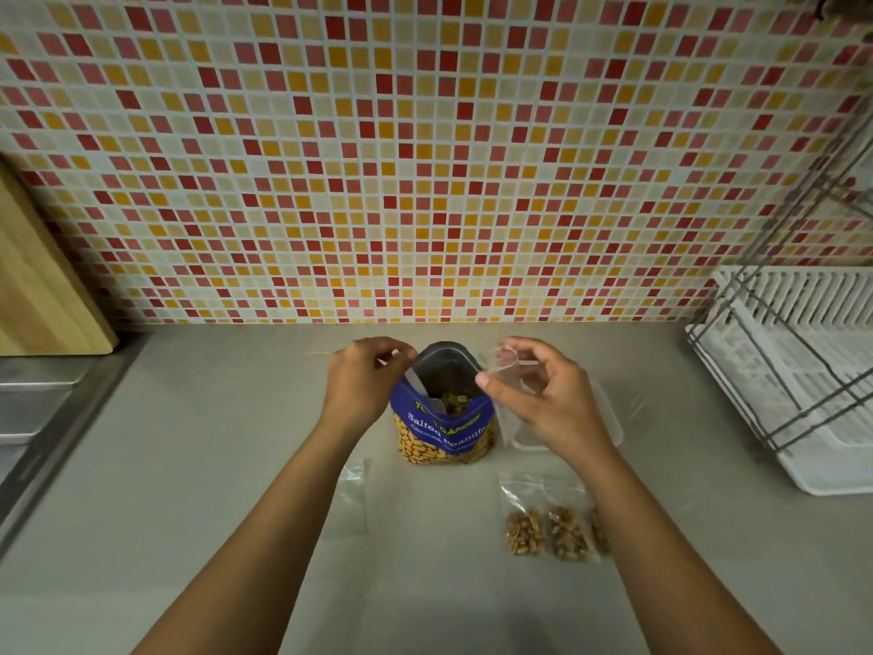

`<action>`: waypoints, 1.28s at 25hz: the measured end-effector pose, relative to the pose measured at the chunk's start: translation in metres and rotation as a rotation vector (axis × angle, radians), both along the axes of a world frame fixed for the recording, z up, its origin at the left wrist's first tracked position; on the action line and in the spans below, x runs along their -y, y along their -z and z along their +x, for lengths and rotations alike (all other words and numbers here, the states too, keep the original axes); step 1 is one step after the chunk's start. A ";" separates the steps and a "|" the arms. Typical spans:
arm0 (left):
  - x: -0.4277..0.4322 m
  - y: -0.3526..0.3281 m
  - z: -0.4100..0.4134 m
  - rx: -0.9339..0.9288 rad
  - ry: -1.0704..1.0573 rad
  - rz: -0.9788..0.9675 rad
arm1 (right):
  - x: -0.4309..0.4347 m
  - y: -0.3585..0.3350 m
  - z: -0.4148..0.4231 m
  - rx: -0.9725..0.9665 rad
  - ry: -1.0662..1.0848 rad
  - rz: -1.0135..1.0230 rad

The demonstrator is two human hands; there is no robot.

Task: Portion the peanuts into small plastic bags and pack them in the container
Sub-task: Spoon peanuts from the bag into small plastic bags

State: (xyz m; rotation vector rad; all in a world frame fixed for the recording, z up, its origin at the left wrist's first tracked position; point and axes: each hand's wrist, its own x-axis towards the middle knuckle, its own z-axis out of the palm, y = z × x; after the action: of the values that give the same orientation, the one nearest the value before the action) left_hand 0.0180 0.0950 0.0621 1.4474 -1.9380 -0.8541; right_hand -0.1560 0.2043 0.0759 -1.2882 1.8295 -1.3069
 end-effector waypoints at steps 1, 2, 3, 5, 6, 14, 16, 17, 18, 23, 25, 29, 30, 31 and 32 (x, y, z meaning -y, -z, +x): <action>0.000 -0.001 -0.005 0.015 0.056 -0.031 | 0.000 0.004 0.001 -0.012 -0.006 0.013; -0.001 -0.001 -0.010 0.063 0.122 -0.062 | 0.000 0.007 0.002 -0.019 -0.009 0.024; -0.004 0.000 -0.015 0.171 0.180 -0.100 | 0.000 0.010 0.003 -0.024 -0.012 0.033; -0.008 -0.001 -0.019 0.386 0.195 -0.199 | 0.000 0.016 0.004 -0.044 -0.014 0.057; -0.008 -0.005 -0.017 0.421 0.144 -0.251 | -0.001 0.018 0.005 -0.054 -0.018 0.071; -0.014 -0.006 -0.022 0.591 0.105 -0.256 | -0.004 0.024 0.001 -0.079 -0.043 0.093; -0.011 -0.002 -0.021 0.396 -0.063 -0.136 | -0.005 0.024 0.001 -0.049 -0.040 0.096; -0.010 0.000 -0.020 0.377 -0.106 -0.121 | -0.005 0.024 0.001 -0.032 -0.037 0.095; -0.011 0.002 -0.021 0.395 -0.120 -0.117 | -0.005 0.025 0.002 -0.020 -0.033 0.095; -0.020 0.007 -0.035 0.393 -0.121 -0.072 | -0.006 0.025 0.007 -0.011 -0.038 0.088; -0.014 0.005 -0.036 0.280 -0.138 0.016 | -0.007 0.022 0.007 -0.022 -0.051 0.095; -0.005 -0.001 -0.032 0.054 -0.173 0.153 | -0.010 0.021 0.002 -0.012 -0.061 0.107; -0.005 -0.002 -0.031 0.015 -0.173 0.179 | -0.012 0.022 0.001 0.001 -0.060 0.108; -0.005 -0.003 -0.031 -0.017 -0.177 0.201 | -0.013 0.022 0.001 0.020 -0.060 0.105; -0.007 -0.004 -0.030 -0.049 -0.182 0.218 | -0.014 0.024 0.000 0.045 -0.060 0.101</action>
State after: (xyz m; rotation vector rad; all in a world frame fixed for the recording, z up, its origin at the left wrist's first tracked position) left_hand -0.0121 0.1017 0.0661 1.6828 -1.6886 -1.0292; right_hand -0.1558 0.2181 0.0523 -1.2400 1.7885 -1.1867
